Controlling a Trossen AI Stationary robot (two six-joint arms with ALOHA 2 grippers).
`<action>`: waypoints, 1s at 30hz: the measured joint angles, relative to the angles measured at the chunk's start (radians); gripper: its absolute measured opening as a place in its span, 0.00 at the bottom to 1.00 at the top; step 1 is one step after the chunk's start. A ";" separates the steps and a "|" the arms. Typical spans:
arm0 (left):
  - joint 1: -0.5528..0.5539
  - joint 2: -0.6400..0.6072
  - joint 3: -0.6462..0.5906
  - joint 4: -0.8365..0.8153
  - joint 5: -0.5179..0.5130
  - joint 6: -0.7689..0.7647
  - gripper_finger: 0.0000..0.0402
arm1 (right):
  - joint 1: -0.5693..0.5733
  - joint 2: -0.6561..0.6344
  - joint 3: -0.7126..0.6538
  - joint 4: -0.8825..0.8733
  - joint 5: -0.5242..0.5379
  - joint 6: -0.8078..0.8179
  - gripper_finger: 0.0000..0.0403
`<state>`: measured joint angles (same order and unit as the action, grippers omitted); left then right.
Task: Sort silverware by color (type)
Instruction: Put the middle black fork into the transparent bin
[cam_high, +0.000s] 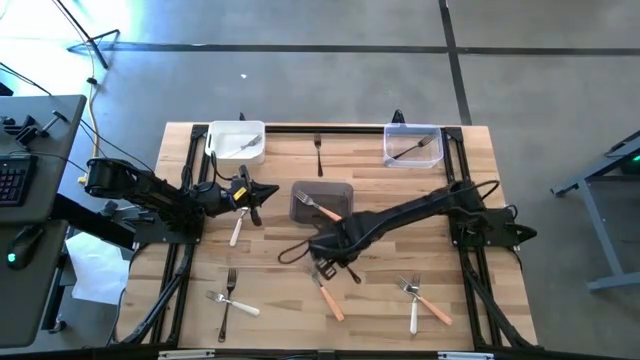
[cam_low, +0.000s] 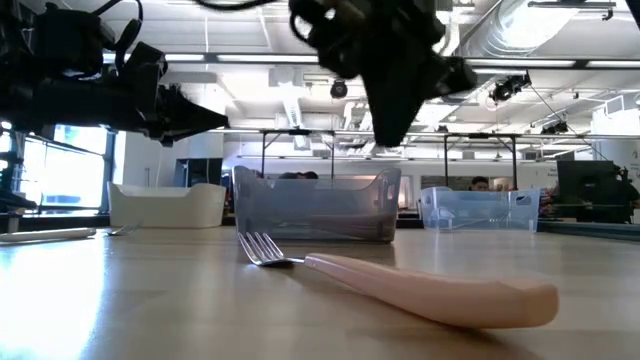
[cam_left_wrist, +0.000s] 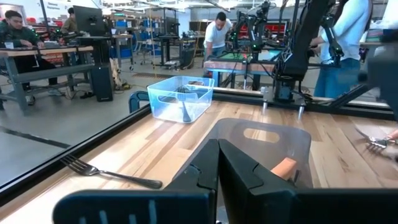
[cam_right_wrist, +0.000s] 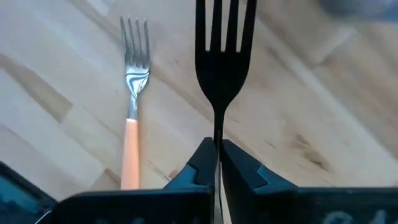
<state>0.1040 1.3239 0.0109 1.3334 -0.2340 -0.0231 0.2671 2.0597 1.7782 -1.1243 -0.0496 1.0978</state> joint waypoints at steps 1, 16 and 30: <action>0.000 0.000 0.000 0.000 0.000 -0.002 0.00 | -0.006 -0.016 0.000 -0.022 0.013 0.000 0.01; 0.000 0.000 0.000 0.013 0.000 -0.024 0.00 | -0.411 -0.285 0.000 -0.416 0.172 0.065 0.00; 0.000 0.000 0.000 0.035 0.000 -0.027 0.00 | -0.977 -0.320 -0.077 -0.352 0.185 0.242 0.00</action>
<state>0.1040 1.3239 0.0109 1.3689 -0.2337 -0.0505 -0.7095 1.7401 1.7009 -1.4760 0.1354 1.3401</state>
